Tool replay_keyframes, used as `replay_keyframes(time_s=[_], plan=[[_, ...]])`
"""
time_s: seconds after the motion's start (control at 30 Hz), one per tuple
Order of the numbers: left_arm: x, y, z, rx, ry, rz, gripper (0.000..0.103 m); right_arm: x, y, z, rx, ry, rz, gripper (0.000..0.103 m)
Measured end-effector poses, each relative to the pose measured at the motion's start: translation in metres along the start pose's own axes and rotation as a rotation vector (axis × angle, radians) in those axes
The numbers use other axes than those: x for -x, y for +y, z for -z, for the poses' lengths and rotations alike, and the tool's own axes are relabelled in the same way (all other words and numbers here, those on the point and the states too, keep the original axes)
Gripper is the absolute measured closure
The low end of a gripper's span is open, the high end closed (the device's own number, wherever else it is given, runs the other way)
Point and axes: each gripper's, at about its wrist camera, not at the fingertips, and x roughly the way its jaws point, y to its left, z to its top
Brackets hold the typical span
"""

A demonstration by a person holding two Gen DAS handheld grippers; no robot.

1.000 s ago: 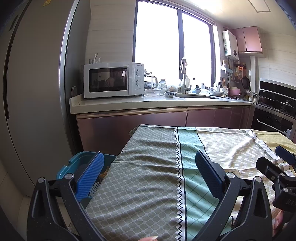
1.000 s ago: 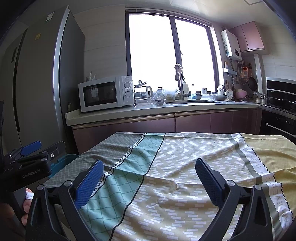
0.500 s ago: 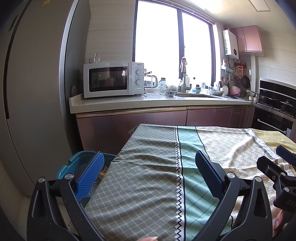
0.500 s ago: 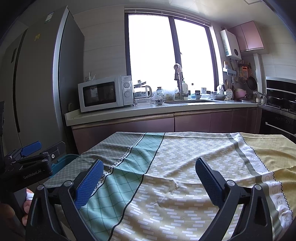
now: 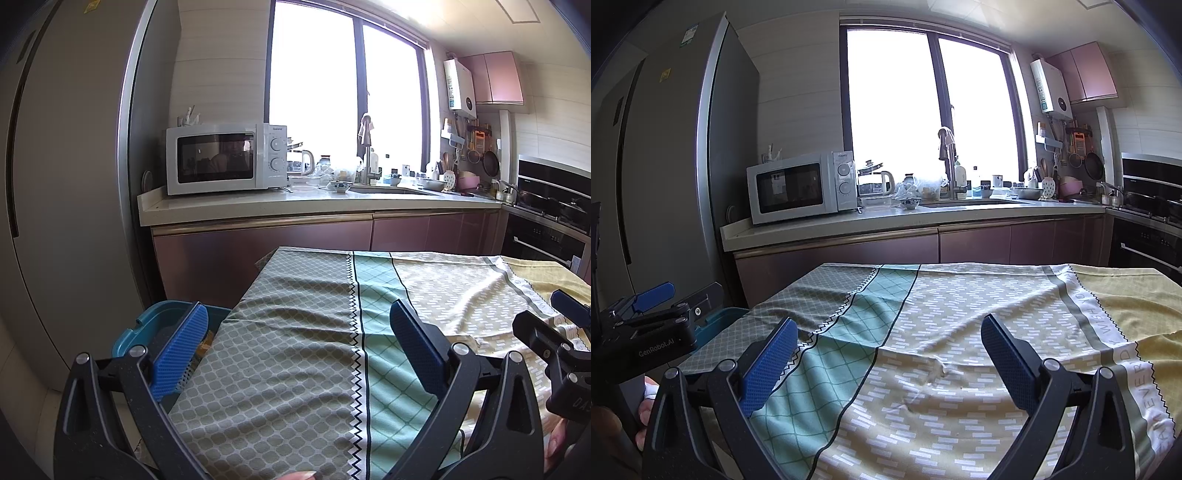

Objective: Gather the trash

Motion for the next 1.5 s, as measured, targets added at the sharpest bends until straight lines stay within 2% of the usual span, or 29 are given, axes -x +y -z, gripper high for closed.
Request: replay_keyframes(time_s=[1.5], plan=[[-0.0023, -0.0051, 0.0065, -0.003, 0.007, 0.006, 0.006, 0.0002, -0.0005, 0.0004, -0.004, -0.001, 0.005, 0.007]])
